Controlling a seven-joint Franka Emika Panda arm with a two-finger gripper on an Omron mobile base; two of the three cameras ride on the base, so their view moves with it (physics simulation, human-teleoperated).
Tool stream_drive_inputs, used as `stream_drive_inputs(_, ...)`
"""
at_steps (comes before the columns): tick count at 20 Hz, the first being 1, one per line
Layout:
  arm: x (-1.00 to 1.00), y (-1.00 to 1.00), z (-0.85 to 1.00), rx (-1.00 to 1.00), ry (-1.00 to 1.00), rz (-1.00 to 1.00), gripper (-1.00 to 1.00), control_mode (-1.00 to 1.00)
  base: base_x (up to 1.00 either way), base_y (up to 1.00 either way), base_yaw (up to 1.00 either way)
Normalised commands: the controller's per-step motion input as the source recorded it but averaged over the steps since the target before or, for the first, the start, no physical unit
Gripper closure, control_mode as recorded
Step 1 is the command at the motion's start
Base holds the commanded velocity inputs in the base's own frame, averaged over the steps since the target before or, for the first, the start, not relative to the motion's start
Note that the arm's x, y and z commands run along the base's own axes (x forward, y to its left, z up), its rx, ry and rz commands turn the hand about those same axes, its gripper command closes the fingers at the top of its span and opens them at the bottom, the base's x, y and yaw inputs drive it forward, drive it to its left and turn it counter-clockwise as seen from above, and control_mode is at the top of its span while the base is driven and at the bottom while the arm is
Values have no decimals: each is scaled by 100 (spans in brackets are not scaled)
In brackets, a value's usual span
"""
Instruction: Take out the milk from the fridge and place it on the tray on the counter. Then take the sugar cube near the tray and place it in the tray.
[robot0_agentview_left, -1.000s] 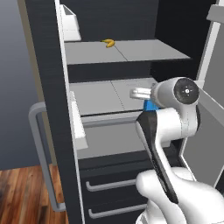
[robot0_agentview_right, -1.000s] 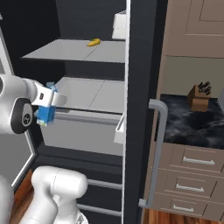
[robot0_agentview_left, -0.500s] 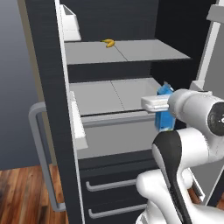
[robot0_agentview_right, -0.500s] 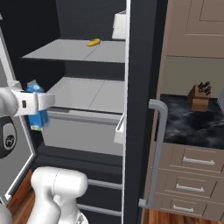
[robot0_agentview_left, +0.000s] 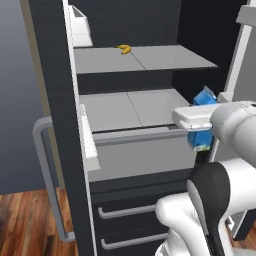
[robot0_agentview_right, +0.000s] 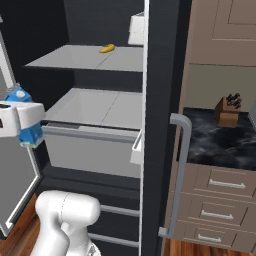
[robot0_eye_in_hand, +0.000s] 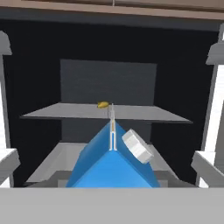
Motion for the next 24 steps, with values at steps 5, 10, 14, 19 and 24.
stream_drive_inputs(5,-84,4,1,-2,-29,0,100,-100,0,0,0)
stream_drive_inputs(10,0,0,0,0,0,0,100,100,-100,2,0)
stream_drive_inputs(14,0,0,0,0,0,0,100,100,-100,-15,-8)
stream_drive_inputs(19,0,0,0,0,0,0,100,100,-94,-62,-27)
stream_drive_inputs(24,0,0,0,0,0,0,100,100,-35,-100,-37)
